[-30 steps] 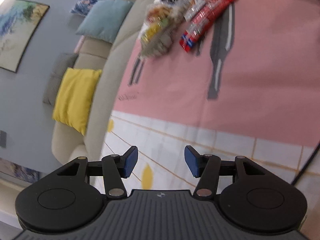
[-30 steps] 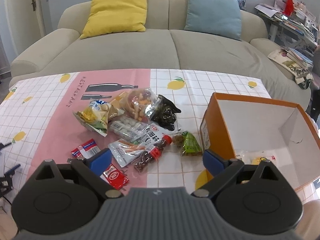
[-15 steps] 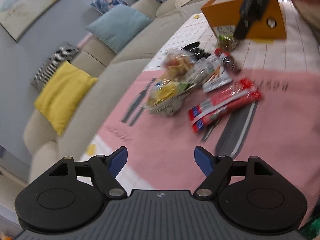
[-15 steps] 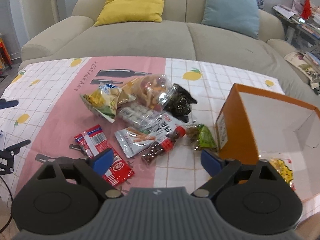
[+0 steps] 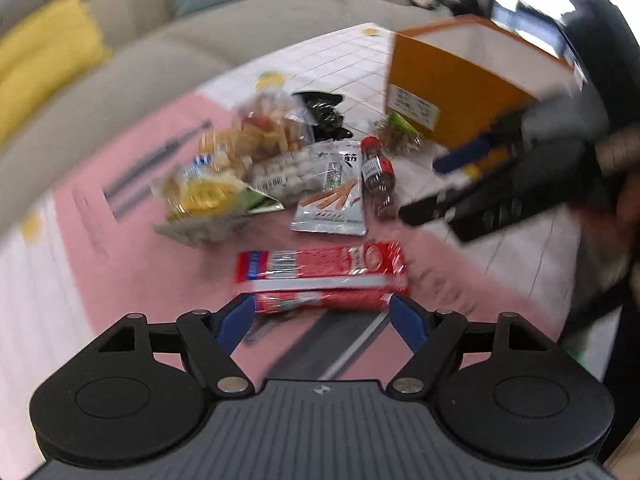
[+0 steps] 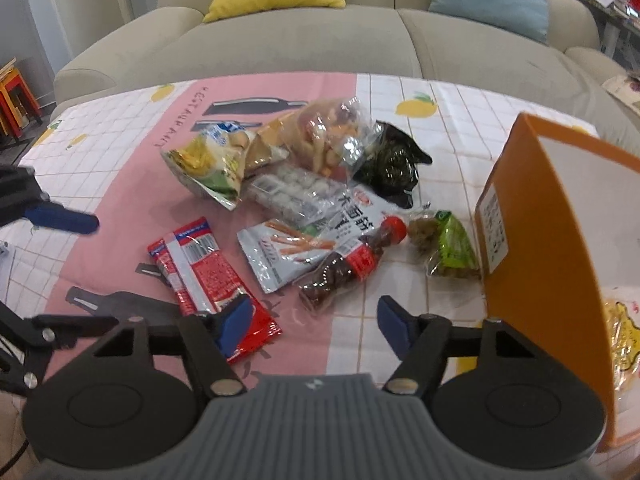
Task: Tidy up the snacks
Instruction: 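Grasp the red sausage sticks with left gripper while right grasps the cola bottle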
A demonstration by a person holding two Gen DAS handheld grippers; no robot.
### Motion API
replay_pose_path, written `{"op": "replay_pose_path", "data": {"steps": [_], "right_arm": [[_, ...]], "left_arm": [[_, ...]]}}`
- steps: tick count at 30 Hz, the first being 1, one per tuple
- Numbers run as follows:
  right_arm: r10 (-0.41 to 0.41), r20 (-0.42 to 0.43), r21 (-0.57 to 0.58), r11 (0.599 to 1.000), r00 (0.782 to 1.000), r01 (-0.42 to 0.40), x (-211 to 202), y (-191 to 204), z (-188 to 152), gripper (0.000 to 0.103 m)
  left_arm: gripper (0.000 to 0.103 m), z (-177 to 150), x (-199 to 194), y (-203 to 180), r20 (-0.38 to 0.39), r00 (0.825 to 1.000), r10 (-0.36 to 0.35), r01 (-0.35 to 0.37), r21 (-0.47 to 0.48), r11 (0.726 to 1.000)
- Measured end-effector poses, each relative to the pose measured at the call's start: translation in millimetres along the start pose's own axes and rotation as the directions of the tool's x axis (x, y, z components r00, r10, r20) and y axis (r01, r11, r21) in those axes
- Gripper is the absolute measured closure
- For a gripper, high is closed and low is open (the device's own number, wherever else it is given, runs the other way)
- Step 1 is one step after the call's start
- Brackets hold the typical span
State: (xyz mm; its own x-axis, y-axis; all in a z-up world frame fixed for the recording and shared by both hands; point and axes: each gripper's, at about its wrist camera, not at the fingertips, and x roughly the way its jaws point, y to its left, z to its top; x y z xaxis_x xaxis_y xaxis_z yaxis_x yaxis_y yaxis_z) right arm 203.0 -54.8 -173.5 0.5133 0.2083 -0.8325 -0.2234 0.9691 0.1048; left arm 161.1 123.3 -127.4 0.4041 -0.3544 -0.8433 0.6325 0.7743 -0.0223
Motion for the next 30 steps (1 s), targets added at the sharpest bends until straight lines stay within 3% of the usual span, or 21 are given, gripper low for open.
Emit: {"op": "replay_pose_path", "data": {"steps": [4, 8, 14, 19, 21, 24, 28, 30], "right_arm": [[0.001, -0.005, 0.072, 0.997, 1.0, 0.0, 11.7, -10.5, 6.7, 0.04], [-0.005, -0.002, 0.13, 0.991, 1.0, 0.005, 23.5, -18.9, 16.8, 0.041], [-0.005, -0.029, 0.174, 0.985, 1.0, 0.01, 44.1, -29.3, 23.3, 0.056], [0.013, -0.024, 0.169, 0.985, 1.0, -0.009, 43.9, -34.9, 18.3, 0.065], [0.02, -0.025, 0.156, 0.988, 0.999, -0.016, 41.6, -35.6, 15.3, 0.067], [0.028, -0.024, 0.147, 0.989, 0.999, -0.024, 38.8, -37.5, 11.4, 0.069], [0.037, -0.031, 0.141, 0.99, 0.999, -0.032, 34.0, -45.4, 2.8, 0.073], [0.037, -0.04, 0.138, 0.99, 0.999, -0.032, 33.3, -48.0, -1.1, 0.074]], "left_arm": [[0.019, 13.7, 16.8, 9.5, -0.058, 0.998, -0.014, -0.001, -0.246, 0.969], [0.021, 19.8, 27.8, 15.0, -0.092, 0.996, 0.0, -0.041, -0.438, 0.898], [0.022, 15.1, 41.1, 24.7, -0.149, 0.989, 0.014, -0.112, -0.675, 0.73], [0.021, 9.7, 52.0, 29.6, -0.179, 0.983, 0.027, -0.165, -0.823, 0.543], [0.021, 11.7, 57.7, 26.9, -0.196, 0.98, 0.038, -0.188, -0.845, 0.501], [0.019, 17.8, 65.9, 21.2, -0.231, 0.97, 0.076, -0.239, -0.847, 0.475], [0.017, 29.6, 75.9, 13.3, -0.284, 0.949, 0.14, -0.316, -0.819, 0.479], [0.015, 35.6, 82.3, 8.8, -0.309, 0.936, 0.167, -0.35, -0.795, 0.495]]}}
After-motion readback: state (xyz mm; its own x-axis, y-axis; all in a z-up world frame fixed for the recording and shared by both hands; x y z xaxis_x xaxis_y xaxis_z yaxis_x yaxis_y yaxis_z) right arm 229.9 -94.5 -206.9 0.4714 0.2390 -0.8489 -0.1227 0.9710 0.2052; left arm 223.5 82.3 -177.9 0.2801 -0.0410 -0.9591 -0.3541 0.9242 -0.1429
